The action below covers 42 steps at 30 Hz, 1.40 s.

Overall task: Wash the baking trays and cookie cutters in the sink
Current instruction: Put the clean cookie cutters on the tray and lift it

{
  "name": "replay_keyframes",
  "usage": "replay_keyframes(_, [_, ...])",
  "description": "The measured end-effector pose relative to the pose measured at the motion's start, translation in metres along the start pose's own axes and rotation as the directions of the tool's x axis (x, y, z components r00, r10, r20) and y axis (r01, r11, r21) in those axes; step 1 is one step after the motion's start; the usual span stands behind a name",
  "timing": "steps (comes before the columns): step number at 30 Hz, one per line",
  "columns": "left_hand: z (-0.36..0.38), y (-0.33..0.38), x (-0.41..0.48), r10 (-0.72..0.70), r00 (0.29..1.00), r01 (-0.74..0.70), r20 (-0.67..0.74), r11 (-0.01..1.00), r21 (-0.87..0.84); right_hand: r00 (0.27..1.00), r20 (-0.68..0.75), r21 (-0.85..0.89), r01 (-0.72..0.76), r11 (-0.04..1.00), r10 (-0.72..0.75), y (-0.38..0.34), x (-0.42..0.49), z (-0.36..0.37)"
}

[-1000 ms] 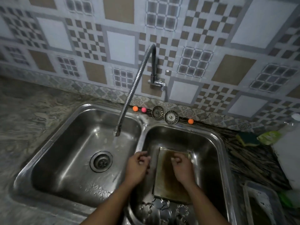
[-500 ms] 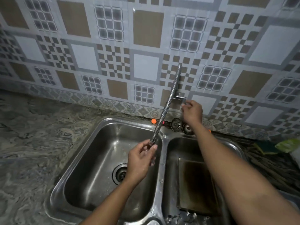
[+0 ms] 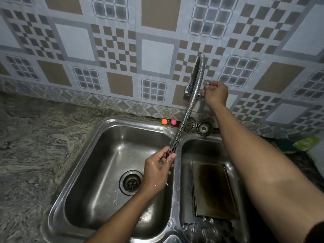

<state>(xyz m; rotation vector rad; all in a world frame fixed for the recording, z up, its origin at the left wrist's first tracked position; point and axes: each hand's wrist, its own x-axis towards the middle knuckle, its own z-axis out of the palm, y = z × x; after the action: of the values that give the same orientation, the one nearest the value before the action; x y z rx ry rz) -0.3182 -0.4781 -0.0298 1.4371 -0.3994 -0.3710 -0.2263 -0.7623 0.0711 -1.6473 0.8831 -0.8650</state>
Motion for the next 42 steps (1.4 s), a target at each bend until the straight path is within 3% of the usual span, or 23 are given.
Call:
replay_keyframes(4, [0.006,-0.013,-0.004,0.021,1.0,-0.021,-0.009,0.999,0.034,0.997,0.067,-0.071,0.054,0.996,-0.049,0.021,-0.012,-0.025])
replay_keyframes(7, [0.016,-0.036,-0.011,-0.082,0.997,0.078,0.013,0.979,0.187,0.995,0.102,-0.15,0.031,0.988,-0.016,0.06,-0.042,-0.06])
replay_keyframes(11, [0.043,-0.07,-0.027,-0.244,0.945,0.116,0.218,0.873,0.474,0.964,0.226,-0.328,-0.063,0.943,0.143,0.146,-0.105,-0.118])
replay_keyframes(13, [0.061,-0.084,-0.038,-0.315,0.88,-0.017,0.356,0.727,0.687,0.928,0.293,-0.455,-0.076,0.887,0.229,0.184,-0.142,-0.151])
replay_keyframes(15, [0.079,-0.095,-0.051,-0.398,0.809,-0.23,0.432,0.462,0.856,0.853,0.373,-0.591,-0.086,0.802,0.366,0.217,-0.179,-0.18])
replay_keyframes(16, [0.089,-0.099,-0.058,-0.431,0.779,-0.328,0.456,0.341,0.881,0.803,0.404,-0.659,-0.078,0.748,0.439,0.231,-0.195,-0.194])
replay_keyframes(18, [0.109,-0.111,-0.069,-0.502,0.714,-0.433,0.488,0.231,0.871,0.7,0.457,-0.78,0.019,0.625,0.549,0.256,-0.222,-0.217])
replay_keyframes(21, [0.134,-0.128,-0.085,-0.614,0.668,-0.417,0.421,0.161,0.895,0.585,0.457,-0.852,0.071,0.519,0.67,0.28,-0.244,-0.24])
replay_keyframes(26, [0.147,-0.144,-0.102,-0.712,0.62,-0.279,0.33,0.193,0.941,0.515,0.494,-0.833,0.05,0.551,0.7,0.373,-0.251,-0.247])
replay_keyframes(28, [0.148,-0.152,-0.106,-0.73,0.604,-0.258,0.319,0.199,0.945,0.492,0.538,-0.818,0.111,0.564,0.684,0.362,-0.255,-0.242])
replay_keyframes(30, [0.151,-0.156,-0.106,-0.746,0.601,-0.227,0.289,0.187,0.956,0.52,0.54,-0.82,0.146,0.554,0.662,0.315,-0.258,-0.236])
replay_keyframes(34, [0.158,-0.168,-0.106,-0.791,0.583,-0.175,0.186,0.101,0.979,0.555,0.492,-0.865,0.223,0.45,0.67,0.304,-0.259,-0.229])
replay_keyframes(37, [0.163,-0.176,-0.107,-0.802,0.592,-0.073,0.078,0.044,0.996,0.524,0.449,-0.891,0.195,0.411,0.724,0.305,-0.259,-0.225])
replay_keyframes(42, [0.178,-0.188,-0.109,-0.791,0.612,-0.036,0.009,-0.016,0.999,0.511,0.403,-0.913,0.17,0.37,0.759,0.313,-0.255,-0.222])
